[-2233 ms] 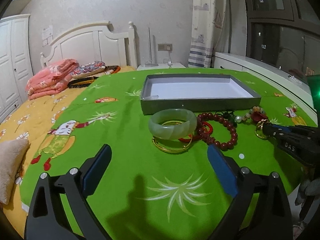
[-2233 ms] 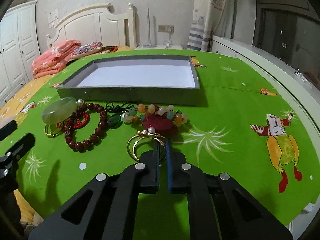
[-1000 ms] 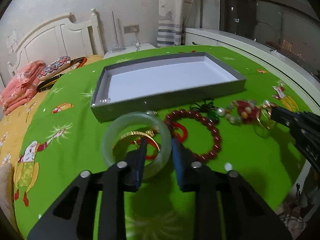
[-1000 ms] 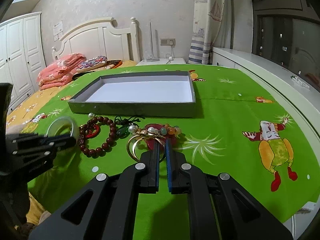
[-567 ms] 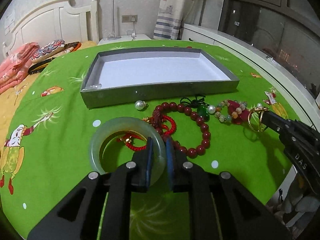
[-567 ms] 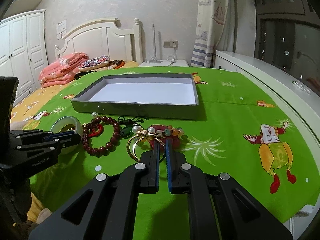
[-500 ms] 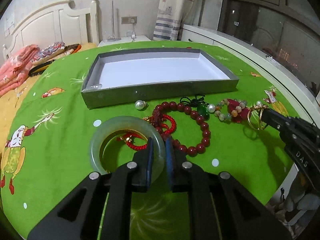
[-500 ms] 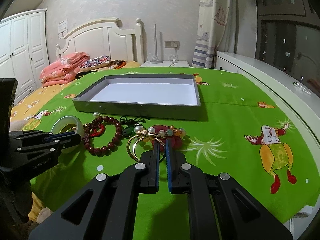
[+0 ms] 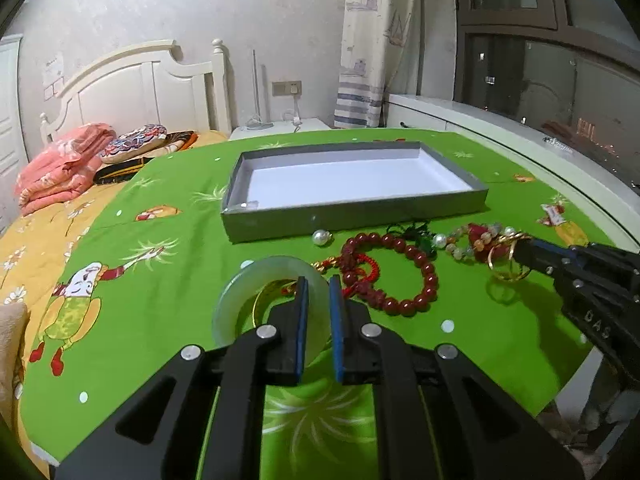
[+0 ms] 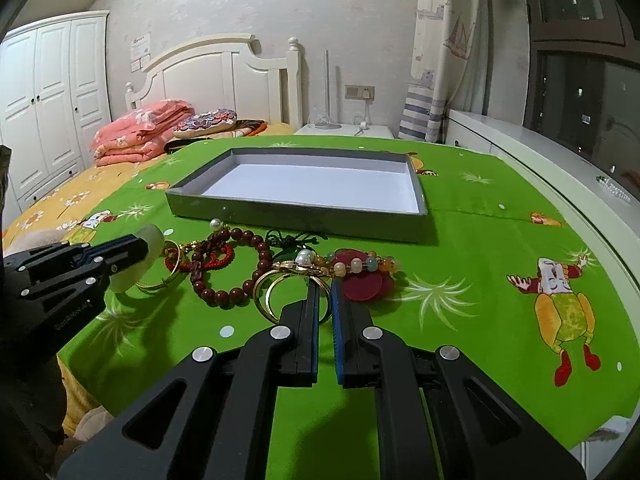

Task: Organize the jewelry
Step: 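Lift the gold rings and jade bangle and carry both toward the grey tray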

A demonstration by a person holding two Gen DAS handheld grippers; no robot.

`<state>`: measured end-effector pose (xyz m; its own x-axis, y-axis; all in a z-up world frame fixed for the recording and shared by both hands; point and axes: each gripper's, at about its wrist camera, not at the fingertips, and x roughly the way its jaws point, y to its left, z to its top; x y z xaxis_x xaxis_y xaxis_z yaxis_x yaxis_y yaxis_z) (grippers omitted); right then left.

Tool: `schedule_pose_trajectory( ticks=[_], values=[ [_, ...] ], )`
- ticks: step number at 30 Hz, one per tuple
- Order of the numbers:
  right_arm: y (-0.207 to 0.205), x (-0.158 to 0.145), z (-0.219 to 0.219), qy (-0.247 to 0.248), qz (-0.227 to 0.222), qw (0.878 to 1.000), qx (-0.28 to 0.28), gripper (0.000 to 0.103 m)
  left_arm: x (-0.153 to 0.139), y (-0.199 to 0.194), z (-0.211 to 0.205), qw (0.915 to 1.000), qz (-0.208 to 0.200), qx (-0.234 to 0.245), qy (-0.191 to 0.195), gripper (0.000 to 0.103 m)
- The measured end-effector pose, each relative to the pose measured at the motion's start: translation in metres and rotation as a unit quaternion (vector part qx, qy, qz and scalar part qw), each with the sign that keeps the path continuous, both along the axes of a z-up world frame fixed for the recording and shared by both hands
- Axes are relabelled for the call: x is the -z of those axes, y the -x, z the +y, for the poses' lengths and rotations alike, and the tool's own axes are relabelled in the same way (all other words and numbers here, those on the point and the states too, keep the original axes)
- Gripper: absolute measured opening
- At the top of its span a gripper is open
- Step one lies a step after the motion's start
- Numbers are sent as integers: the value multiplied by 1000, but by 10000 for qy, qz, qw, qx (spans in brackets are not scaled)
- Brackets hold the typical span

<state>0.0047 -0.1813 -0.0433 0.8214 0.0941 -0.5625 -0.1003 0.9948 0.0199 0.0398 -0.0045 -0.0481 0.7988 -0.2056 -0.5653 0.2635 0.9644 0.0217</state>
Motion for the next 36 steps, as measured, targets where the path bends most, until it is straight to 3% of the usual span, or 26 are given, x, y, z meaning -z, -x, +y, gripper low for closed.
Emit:
schedule_pose_trajectory(
  ticks=[1, 3, 7, 11, 12, 13, 15, 23, 25, 30, 33, 36],
  values=[
    [0, 0, 0, -4, -17, 10000, 0, 9, 0, 1, 0, 10000, -29, -17, -8, 10],
    [0, -3, 2, -1, -49, 10000, -18, 9, -5, 5, 0, 9996, -246, -62, -90, 0],
    [1, -2, 7, 14, -41, 10000, -81, 9, -24, 11, -3, 9980, -606, -40, -200, 0],
    [1, -3, 5, -18, -37, 10000, -52, 9, -16, 2, 8, 9998, -122, 57, 133, 1],
    [0, -2, 4, -31, -27, 10000, -42, 9, -12, 0, 12, 9997, 36, 74, 244, 8],
    [0, -2, 4, -42, -16, 10000, -42, 9, -8, 0, 15, 9995, 136, 74, 261, 24],
    [-2, 0, 4, -66, 11, 10000, -52, 9, -3, 3, 15, 9997, 149, 50, 193, 39],
    [-2, 2, 0, -123, 28, 9999, -10, 9, 23, -4, -4, 9980, 526, 71, -353, 36],
    [-3, 3, -3, -141, 30, 9999, 23, 9, 27, -5, -9, 9970, 488, 38, -604, 33],
    [-4, 5, -3, -187, 78, 9998, 22, 9, 31, 4, -9, 9965, 366, -46, -752, 33],
    [-3, 5, -2, -156, 61, 9999, 1, 9, 32, 6, -16, 9954, 221, 39, -927, 17],
    [-3, 4, -2, -161, 17, 9999, 50, 9, 28, 9, -14, 9970, 55, 55, -769, 16]
  ],
)
